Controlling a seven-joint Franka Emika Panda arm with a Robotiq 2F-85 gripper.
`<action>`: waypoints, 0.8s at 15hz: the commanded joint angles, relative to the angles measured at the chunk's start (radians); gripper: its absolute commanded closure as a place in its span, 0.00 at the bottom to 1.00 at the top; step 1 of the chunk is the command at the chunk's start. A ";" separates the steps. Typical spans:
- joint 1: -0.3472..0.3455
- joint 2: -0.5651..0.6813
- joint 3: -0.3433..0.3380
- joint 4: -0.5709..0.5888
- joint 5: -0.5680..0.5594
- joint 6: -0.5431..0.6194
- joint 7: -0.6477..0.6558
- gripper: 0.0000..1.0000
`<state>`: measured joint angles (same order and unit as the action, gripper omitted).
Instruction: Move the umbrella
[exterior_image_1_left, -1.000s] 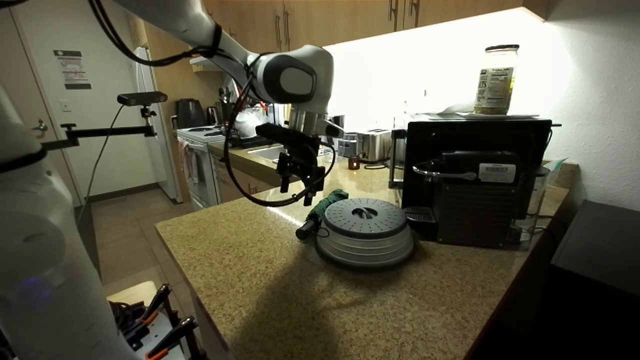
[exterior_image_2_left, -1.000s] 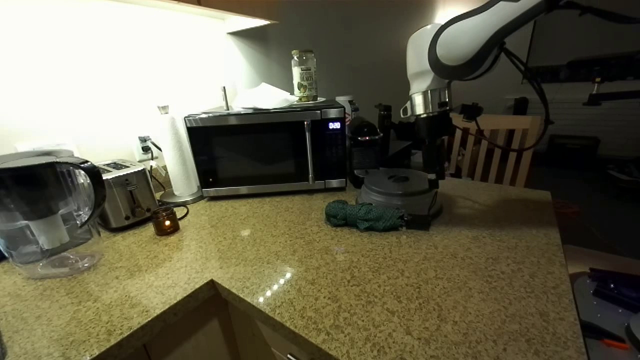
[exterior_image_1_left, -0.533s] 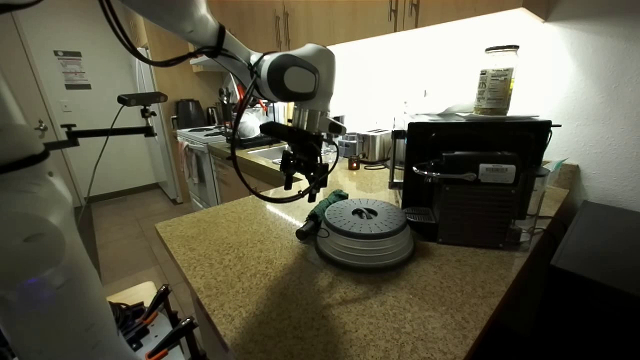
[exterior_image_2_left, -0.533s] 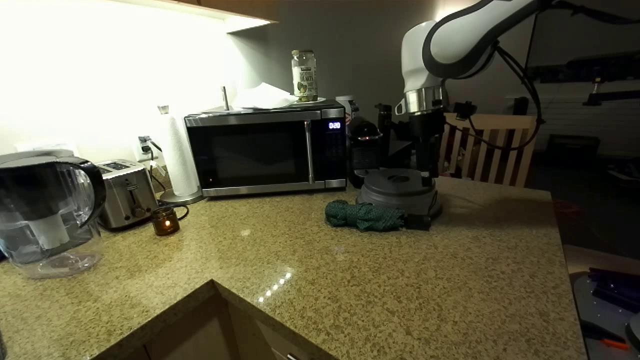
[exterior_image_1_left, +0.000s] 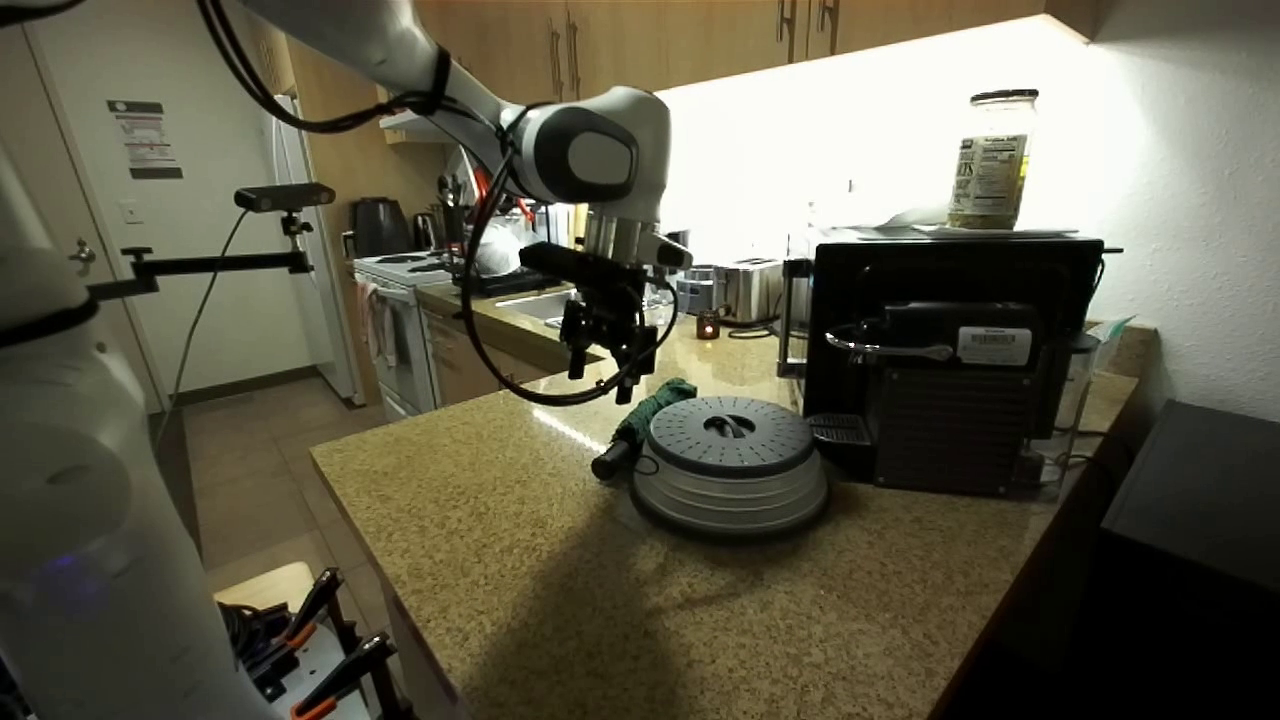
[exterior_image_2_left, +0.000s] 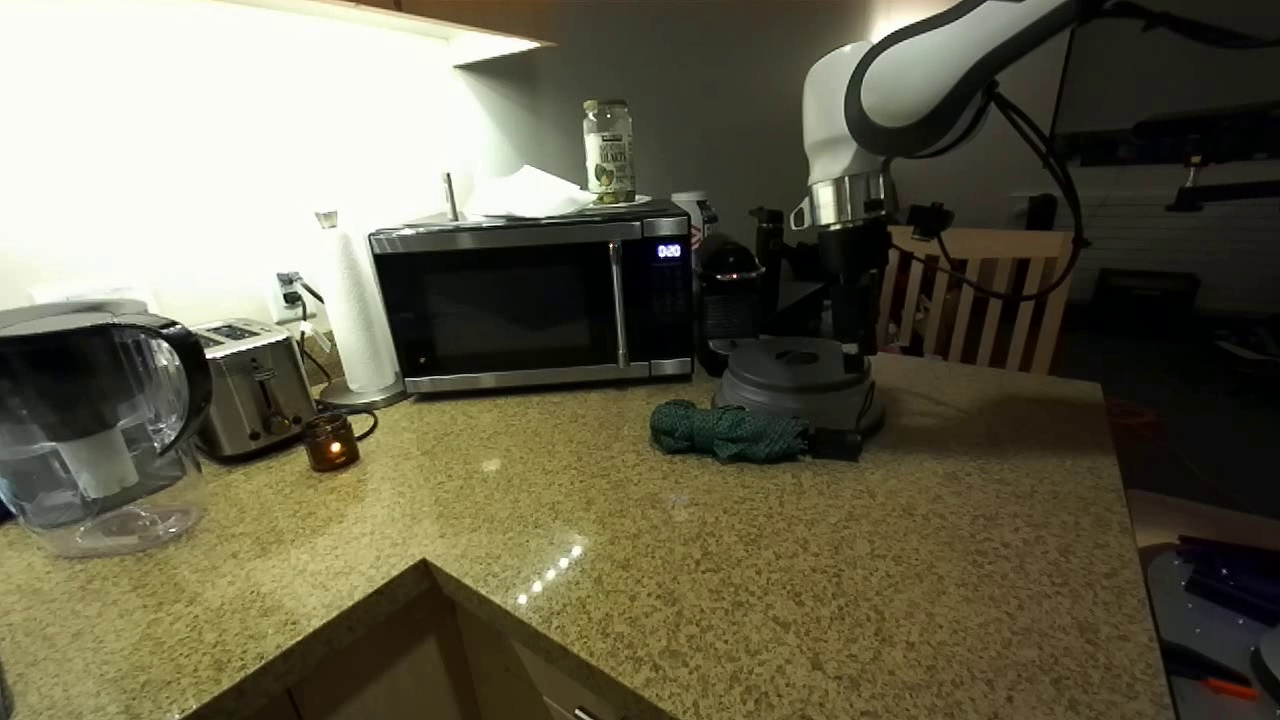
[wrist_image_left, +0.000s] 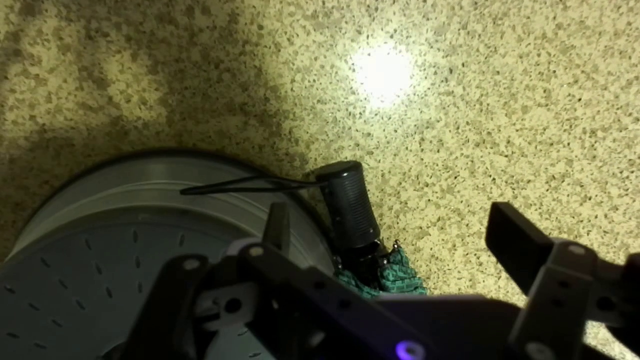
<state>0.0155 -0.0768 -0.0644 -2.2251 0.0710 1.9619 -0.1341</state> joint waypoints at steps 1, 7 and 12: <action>-0.013 0.000 0.013 0.002 0.001 -0.002 0.000 0.00; -0.011 0.009 0.015 0.004 0.006 0.004 -0.004 0.00; 0.001 0.079 0.036 0.027 0.019 0.030 -0.015 0.00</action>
<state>0.0173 -0.0554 -0.0468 -2.2238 0.0719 1.9697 -0.1341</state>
